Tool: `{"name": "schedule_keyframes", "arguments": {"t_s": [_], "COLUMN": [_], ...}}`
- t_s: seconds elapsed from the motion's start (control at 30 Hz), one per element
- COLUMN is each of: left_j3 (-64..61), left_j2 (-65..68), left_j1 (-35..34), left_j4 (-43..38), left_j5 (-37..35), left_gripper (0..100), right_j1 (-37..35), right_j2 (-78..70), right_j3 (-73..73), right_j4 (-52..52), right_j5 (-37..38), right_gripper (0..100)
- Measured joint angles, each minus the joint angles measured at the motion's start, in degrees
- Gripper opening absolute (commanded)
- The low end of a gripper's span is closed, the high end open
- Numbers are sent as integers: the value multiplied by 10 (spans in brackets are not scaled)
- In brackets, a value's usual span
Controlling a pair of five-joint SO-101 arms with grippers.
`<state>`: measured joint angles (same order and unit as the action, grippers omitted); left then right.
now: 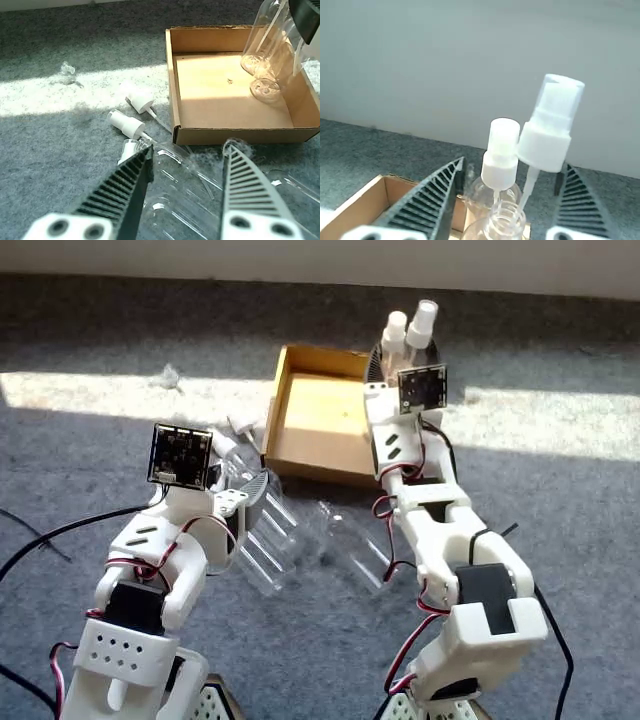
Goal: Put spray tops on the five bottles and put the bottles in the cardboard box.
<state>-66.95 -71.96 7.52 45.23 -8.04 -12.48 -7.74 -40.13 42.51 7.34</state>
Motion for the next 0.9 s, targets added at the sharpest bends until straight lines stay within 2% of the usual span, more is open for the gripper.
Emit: {"name": "schedule_keyframes", "arguments": {"t_s": [0.43, 0.63, 0.9], "left_j3": [0, 0, -6], "left_j2": [0, 0, 0], "left_j1": [0, 0, -1], "left_j4": [0, 0, 0], "left_j5": [0, 0, 0], "left_gripper": [210, 210, 210], "right_j1": [0, -2, -16], "right_j2": [0, 0, 0], "right_j3": [0, 0, 0], "right_j4": [0, 0, 0], "right_j5": [0, 62, 72], "right_gripper": [265, 265, 265]}}
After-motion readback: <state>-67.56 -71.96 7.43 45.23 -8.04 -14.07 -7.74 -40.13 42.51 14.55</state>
